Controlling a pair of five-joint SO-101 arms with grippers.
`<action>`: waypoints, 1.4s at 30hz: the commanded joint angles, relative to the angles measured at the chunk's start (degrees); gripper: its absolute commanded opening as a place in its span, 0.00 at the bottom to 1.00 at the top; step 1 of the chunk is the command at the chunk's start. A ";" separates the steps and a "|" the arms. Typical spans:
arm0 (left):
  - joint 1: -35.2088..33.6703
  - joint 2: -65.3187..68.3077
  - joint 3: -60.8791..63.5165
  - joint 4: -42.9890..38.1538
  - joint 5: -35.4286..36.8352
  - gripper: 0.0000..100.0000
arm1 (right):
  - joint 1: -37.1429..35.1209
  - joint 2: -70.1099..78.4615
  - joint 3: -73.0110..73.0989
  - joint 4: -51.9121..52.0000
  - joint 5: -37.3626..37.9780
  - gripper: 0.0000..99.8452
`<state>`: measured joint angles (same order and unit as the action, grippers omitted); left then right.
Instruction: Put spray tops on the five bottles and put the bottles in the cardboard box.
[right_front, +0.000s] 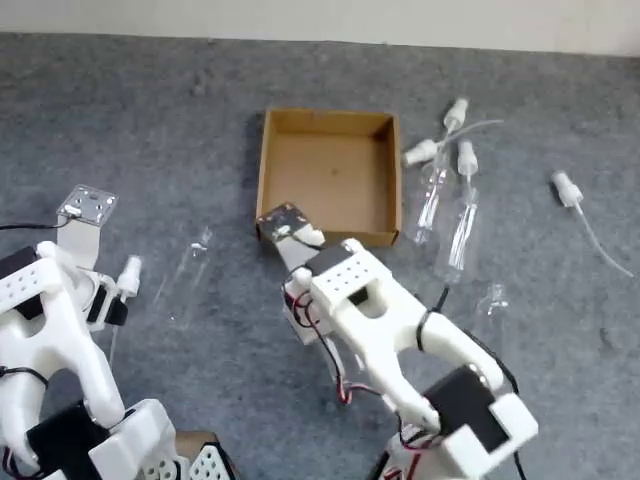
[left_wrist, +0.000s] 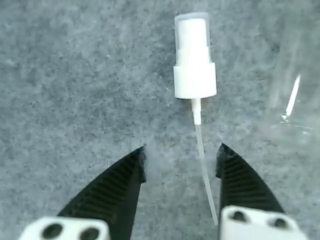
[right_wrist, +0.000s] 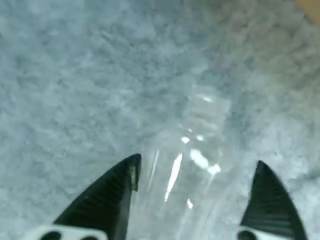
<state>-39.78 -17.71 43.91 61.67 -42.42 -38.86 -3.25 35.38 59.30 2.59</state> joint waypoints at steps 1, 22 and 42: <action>-0.48 -1.98 -2.95 0.44 -0.26 0.20 | 1.89 0.84 -3.65 -0.22 -0.62 0.13; 11.65 4.00 -10.33 -6.86 16.88 0.21 | 1.01 -12.53 -3.82 0.31 -0.62 0.00; 8.75 19.03 -15.96 -11.96 13.19 0.00 | -0.57 -19.03 3.47 -1.10 -0.53 0.00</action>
<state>-28.79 3.65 33.71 50.68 -28.70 -39.12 -17.85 39.16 58.77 2.42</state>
